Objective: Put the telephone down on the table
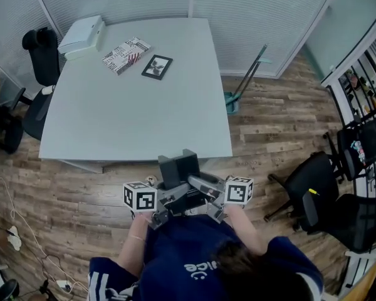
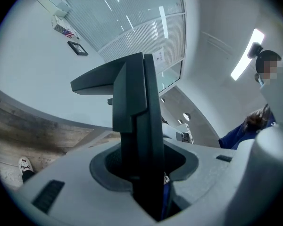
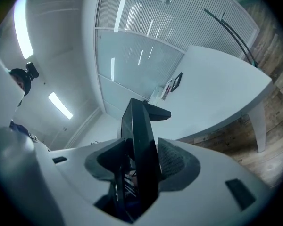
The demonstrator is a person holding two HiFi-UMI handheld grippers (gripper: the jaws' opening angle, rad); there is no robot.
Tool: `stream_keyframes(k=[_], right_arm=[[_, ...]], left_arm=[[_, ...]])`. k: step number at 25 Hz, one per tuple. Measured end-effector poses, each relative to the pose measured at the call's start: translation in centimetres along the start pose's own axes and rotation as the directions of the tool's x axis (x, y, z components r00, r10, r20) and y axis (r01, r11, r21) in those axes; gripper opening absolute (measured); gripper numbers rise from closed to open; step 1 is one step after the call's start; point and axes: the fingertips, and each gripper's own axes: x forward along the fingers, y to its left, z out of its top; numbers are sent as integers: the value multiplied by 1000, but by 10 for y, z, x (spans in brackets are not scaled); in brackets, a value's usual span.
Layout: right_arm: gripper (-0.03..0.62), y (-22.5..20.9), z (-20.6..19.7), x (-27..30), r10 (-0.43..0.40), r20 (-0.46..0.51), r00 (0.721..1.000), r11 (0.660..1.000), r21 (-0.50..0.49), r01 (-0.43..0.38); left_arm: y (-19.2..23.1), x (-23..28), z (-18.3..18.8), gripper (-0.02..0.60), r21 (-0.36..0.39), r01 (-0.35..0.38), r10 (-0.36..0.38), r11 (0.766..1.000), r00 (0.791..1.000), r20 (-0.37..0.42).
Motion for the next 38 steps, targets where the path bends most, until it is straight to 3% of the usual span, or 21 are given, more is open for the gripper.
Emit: stream_keyframes(k=[7,19,28,38], right_arm=[[224,-11,23,50,-63,38,997,998,24,62],[224,-18,77,176,-90,103,991,996,-10,91],[222,-22,89,226,-128,164,978,992,29,125],[222,-27,127,258,-130,156,979,991,-7,132]], left_arm=[[36,-18,41,168,-24,39,-41,999,998,-45],[111,-76,143,169,-1,70,-69,998,995,-67],[144,-104,178,170,7,58,-57,998,992,-114],[163,-105,224,173,1,29,-29,1000,998,-49]])
